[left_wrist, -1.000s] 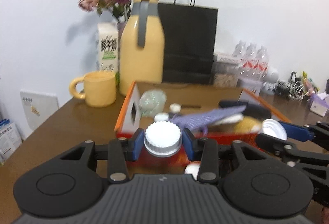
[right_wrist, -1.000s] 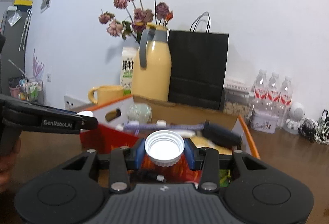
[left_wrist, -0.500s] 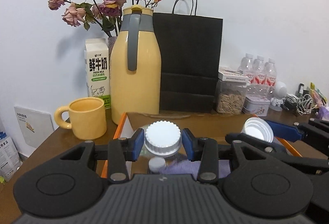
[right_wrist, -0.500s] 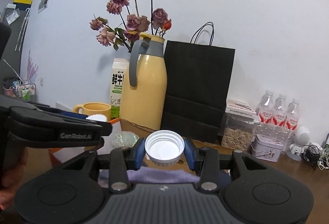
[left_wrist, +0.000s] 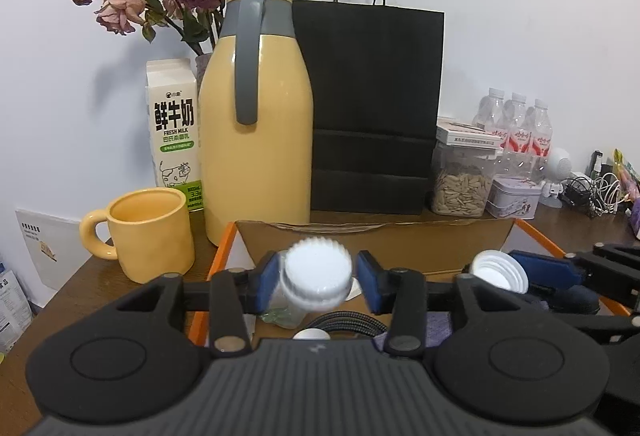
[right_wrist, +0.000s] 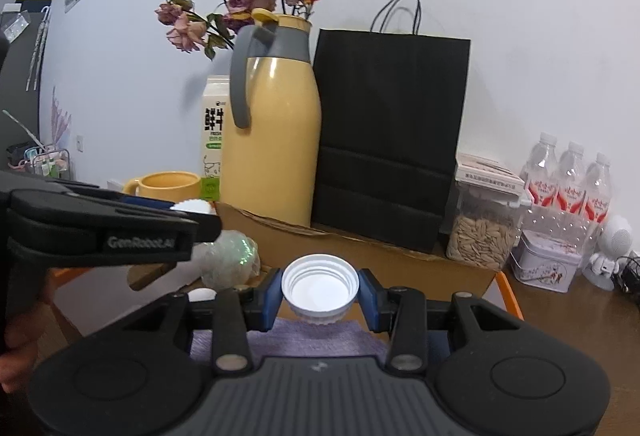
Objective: Organize objects
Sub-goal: 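Carry both large white caps into the box and open both grippers, then withdraw both grippers from the box toward the table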
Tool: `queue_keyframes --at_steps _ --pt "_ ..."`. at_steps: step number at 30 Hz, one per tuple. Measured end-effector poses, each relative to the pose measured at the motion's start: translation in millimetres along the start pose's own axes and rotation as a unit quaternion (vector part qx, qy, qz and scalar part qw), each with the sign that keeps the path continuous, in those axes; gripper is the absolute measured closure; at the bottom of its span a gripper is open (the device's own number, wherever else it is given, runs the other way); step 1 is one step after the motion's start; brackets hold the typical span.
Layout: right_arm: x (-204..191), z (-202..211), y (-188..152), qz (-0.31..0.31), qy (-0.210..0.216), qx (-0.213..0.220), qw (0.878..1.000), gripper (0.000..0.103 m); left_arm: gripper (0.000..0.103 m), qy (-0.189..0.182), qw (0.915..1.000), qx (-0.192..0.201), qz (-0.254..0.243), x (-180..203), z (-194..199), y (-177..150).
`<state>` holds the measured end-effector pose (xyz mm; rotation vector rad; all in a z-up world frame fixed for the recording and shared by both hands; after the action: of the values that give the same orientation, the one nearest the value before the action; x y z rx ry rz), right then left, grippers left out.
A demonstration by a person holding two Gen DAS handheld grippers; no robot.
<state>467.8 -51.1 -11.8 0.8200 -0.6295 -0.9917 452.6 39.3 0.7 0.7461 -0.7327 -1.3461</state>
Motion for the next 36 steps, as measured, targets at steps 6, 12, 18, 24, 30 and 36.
queue_keyframes --at_steps 6,12,18,24,30,36 --pt "11 12 0 -0.016 -0.005 0.017 1.0 0.002 0.0 0.013 0.9995 0.027 0.007 -4 11 5" --pt "18 17 1 -0.032 -0.004 0.02 0.999 0.0 0.0 0.013 0.9995 0.026 0.008 -3 13 4" --pt "15 22 2 -0.027 -0.005 0.024 0.999 0.0 0.0 0.01 0.9995 0.029 0.01 -2 15 3" --pt "17 34 2 -0.024 -0.01 0.033 0.999 0.0 0.0 0.005 0.999 0.041 0.016 -1 22 -2" --pt "22 49 -5 -0.021 -0.017 0.036 0.999 0.0 0.0 -0.003 0.9984 0.051 0.023 -3 38 -9" --pt "22 75 -23 -0.01 -0.02 0.039 0.999 0.0 0.0 -0.005 0.9986 0.053 0.004 -3 63 -25"
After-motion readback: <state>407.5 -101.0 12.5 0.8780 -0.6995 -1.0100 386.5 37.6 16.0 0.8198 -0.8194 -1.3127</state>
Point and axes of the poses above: each gripper's, at about its wrist camera, not at the fingertips, and z roughly against the way its jaws point, x to its right, y to its top, the point moved 10 cm from there along -z, roughly the way its jaws point, and after that the axes turned 13 degrees about -x, right-handed, at the moved point
